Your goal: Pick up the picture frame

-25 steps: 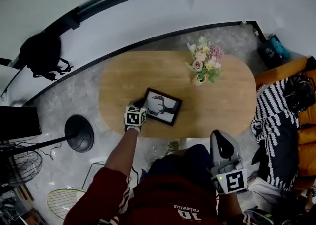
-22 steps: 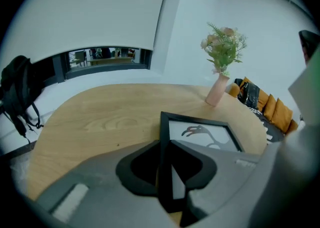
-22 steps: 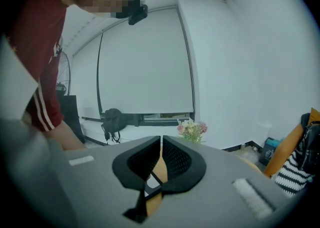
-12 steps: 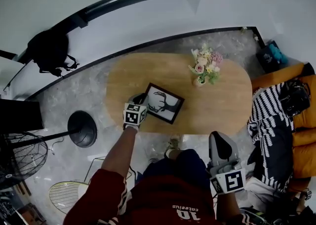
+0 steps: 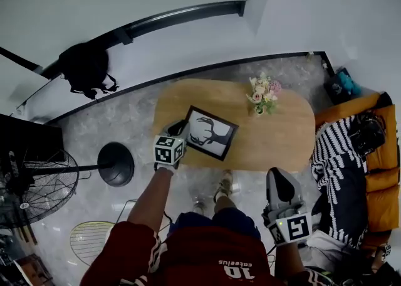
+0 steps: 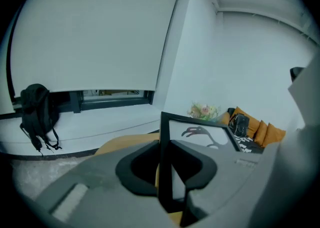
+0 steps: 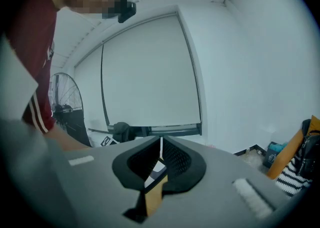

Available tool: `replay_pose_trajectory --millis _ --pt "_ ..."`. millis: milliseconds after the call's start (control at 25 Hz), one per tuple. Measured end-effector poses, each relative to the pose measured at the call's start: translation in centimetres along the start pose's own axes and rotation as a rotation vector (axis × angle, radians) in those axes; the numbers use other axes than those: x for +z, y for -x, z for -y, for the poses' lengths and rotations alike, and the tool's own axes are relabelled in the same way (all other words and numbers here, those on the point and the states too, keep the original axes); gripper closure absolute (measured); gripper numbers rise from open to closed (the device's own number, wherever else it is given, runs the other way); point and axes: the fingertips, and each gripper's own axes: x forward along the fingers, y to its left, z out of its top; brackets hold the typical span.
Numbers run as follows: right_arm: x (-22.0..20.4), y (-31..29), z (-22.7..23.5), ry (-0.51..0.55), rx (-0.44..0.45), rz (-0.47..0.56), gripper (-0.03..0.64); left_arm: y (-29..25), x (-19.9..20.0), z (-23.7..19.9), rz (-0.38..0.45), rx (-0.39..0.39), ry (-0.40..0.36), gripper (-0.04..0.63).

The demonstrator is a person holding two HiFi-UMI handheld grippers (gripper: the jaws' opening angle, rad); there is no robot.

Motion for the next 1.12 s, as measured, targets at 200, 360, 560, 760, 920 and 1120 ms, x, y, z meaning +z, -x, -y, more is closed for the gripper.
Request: replay_pose_trajectory --millis 200,360,560,760,920,1120 --pt "3.1 1.9 -1.4 0.019 -0.003 0.041 0.612 6.9 4.7 0.6 0.095 0.017 0.020 0.520" --pt "5.4 3.2 -3.4 0.027 0.001 0.101 0.612 12.2 7.1 0.8 0.173 0.024 0.024 0.518" --pt "7.0 5.4 -5.7 0.052 -0.004 0.125 0.612 18.3 8.5 1.9 0.245 0.022 0.041 0.518" --pt "8.7 8.1 -8.0 0.054 -0.028 0.172 0.612 25.1 10.5 3.8 0.347 0.005 0.024 0.518" --pt "9.2 10.3 -10.5 0.061 -0.036 0.192 0.612 30.6 12.3 5.1 0.447 -0.022 0.023 0.518" --pt "10.1 13.7 -13.7 0.070 -0.055 0.235 0.612 37.6 13.5 6.8 0.554 -0.052 0.011 0.518"
